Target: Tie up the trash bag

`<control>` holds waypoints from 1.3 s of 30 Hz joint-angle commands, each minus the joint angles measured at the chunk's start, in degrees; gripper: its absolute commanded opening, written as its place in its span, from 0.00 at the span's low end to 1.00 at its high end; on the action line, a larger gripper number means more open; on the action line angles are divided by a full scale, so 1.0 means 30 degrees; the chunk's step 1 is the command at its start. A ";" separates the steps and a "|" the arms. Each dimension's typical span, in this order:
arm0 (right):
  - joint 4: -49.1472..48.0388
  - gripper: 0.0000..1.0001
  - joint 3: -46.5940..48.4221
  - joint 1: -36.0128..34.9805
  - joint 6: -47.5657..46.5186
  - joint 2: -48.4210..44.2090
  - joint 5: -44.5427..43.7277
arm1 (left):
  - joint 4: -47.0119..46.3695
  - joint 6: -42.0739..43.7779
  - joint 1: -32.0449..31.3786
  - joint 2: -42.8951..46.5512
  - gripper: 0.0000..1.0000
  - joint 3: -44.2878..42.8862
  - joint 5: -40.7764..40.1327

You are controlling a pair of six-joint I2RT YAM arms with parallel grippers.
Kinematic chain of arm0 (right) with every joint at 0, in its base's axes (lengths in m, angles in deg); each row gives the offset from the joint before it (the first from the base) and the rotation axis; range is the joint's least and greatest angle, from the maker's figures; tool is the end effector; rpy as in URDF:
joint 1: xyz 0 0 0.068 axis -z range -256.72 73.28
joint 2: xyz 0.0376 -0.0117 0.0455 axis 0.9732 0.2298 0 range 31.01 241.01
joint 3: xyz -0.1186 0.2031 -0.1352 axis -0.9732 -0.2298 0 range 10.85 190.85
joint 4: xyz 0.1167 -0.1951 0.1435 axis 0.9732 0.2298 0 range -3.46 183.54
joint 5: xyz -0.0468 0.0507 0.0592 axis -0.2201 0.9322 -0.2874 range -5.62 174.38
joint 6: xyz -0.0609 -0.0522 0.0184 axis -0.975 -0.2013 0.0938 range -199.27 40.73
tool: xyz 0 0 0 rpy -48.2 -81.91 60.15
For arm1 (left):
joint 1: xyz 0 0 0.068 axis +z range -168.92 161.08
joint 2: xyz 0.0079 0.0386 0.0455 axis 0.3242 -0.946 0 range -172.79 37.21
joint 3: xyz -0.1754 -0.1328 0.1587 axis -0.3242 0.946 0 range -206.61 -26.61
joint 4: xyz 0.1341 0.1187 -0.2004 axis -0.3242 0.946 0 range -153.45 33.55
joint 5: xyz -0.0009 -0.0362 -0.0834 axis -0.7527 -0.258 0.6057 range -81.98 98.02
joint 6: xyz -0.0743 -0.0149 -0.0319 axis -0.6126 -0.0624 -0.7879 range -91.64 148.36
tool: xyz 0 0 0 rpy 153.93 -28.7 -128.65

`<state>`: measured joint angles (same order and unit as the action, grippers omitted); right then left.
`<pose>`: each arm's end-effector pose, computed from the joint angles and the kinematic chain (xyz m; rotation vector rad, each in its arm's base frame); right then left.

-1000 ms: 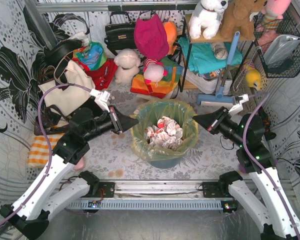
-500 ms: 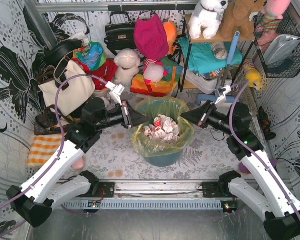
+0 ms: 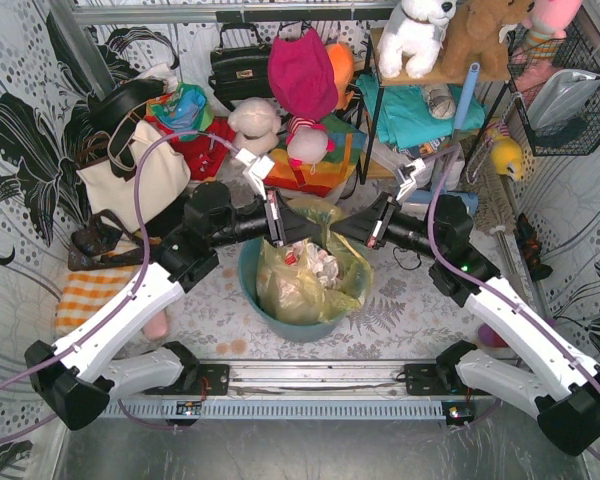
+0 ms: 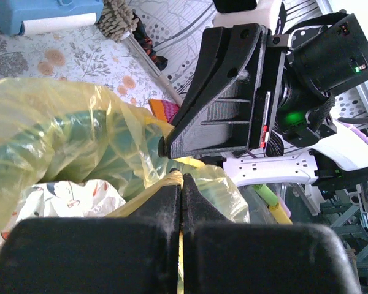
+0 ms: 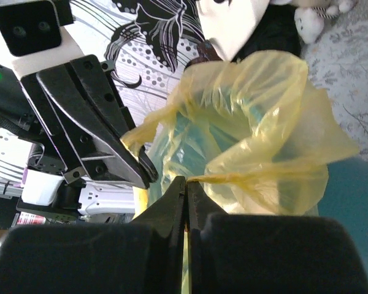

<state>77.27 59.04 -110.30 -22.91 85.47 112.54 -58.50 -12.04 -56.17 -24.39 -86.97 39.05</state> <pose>0.1998 0.1733 0.3663 -0.1052 1.7608 1.5728 0.2036 -0.2011 0.3843 0.4063 1.8463 -1.4287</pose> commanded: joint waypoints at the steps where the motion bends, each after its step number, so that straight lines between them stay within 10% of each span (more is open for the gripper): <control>1: -0.2103 0.00 0.0985 -0.0151 -0.0092 -0.0110 -0.0713 | -0.2329 0.0378 -0.0397 -0.0532 0.00 -0.1463 -0.0215; 26: 0.1210 0.00 0.2754 -0.0157 -0.3398 -0.0419 -0.8255 | 0.3074 0.1117 -0.0377 0.0304 0.00 -0.2696 -1.1551; 39: -0.2163 0.00 0.4972 -0.0118 -0.4891 0.3850 -0.7205 | 0.1645 0.2183 0.0087 -0.1885 0.00 -0.3814 -1.1098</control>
<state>77.42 68.41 -110.45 -34.58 96.79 89.55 -48.07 -8.63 -56.46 -30.09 -94.36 4.04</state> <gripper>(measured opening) 0.002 0.010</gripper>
